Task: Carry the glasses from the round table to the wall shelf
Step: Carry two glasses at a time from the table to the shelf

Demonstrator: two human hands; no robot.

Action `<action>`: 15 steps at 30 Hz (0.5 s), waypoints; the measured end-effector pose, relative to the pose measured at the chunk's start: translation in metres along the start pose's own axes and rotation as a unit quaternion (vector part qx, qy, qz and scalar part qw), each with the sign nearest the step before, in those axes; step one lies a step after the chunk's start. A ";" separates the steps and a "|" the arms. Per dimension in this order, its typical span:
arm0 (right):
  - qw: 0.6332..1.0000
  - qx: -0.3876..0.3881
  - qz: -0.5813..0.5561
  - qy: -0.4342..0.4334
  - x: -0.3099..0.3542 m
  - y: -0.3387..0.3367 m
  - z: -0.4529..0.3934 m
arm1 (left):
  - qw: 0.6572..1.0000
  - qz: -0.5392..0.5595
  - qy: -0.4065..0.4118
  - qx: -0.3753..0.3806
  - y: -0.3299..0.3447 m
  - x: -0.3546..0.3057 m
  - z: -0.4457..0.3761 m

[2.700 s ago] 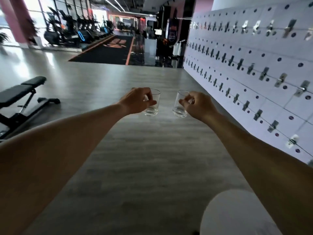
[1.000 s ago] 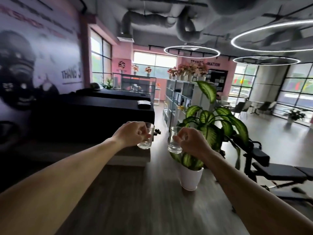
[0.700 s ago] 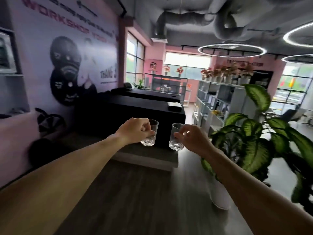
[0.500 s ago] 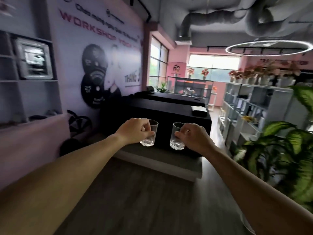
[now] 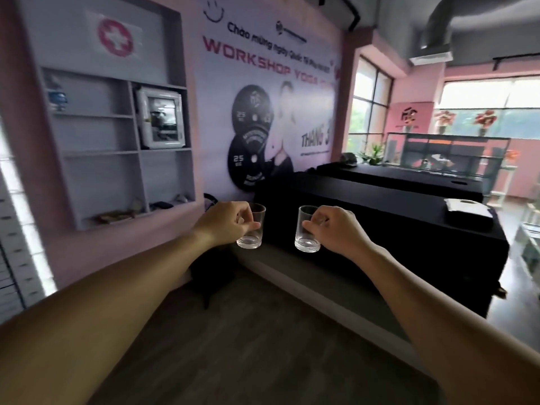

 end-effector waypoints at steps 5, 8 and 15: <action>0.998 0.038 -0.012 -0.041 0.023 0.060 -0.067 | 0.999 -0.025 -0.043 -0.002 -0.004 0.067 -0.029; 0.997 0.055 -0.016 -0.057 0.040 0.097 -0.105 | 0.998 -0.035 -0.060 -0.007 -0.006 0.113 -0.051; 0.994 0.069 -0.007 -0.082 0.083 0.179 -0.200 | 0.996 -0.021 -0.085 -0.024 -0.007 0.225 -0.115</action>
Point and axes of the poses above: each hand's wrist, its own z-axis away from the middle knuckle, its own y-axis out of the palm, x = y × z, the point moved 9 cm from there along -z, towards the middle knuckle, and after that the axes turned 8 degrees about y, right-handed, at the moved point
